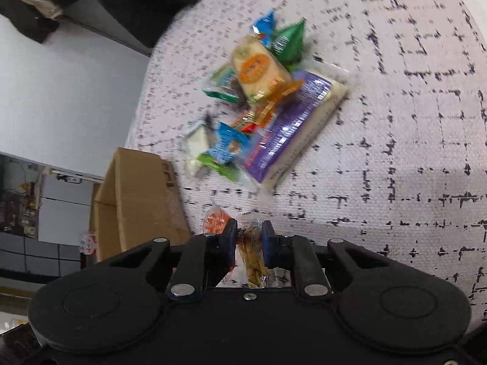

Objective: Organize snacks
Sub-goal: 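Carry both packets over the cardboard box and open both tools to drop them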

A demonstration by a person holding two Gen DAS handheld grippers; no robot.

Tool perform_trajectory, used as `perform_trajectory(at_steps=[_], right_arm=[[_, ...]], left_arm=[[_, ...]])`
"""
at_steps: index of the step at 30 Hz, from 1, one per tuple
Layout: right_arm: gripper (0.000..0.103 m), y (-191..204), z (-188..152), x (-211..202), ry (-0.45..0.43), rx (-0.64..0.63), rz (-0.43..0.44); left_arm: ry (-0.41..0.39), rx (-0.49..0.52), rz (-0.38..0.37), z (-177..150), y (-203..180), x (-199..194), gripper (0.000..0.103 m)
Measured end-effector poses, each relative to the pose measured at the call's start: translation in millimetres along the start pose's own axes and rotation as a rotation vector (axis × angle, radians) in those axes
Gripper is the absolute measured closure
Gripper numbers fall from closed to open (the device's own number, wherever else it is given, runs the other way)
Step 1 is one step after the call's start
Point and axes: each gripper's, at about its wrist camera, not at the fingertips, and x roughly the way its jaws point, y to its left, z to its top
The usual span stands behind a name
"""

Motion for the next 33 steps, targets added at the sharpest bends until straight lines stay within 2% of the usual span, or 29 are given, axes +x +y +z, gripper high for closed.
perform_trajectory(at_steps=[18,33], right_arm=[[0.086,36.2,-14.8,-40.4,-0.118,-0.166,0.172],[0.086,77.8,-23.9,-46.3,-0.17,-0.27,0.256]], left_arm=[[-0.146,-0.004,0.055,-2.8,7.5,-78.7,0.084],[-0.212,-0.065,0.112,3.1,38.9,-104.3,0.084]])
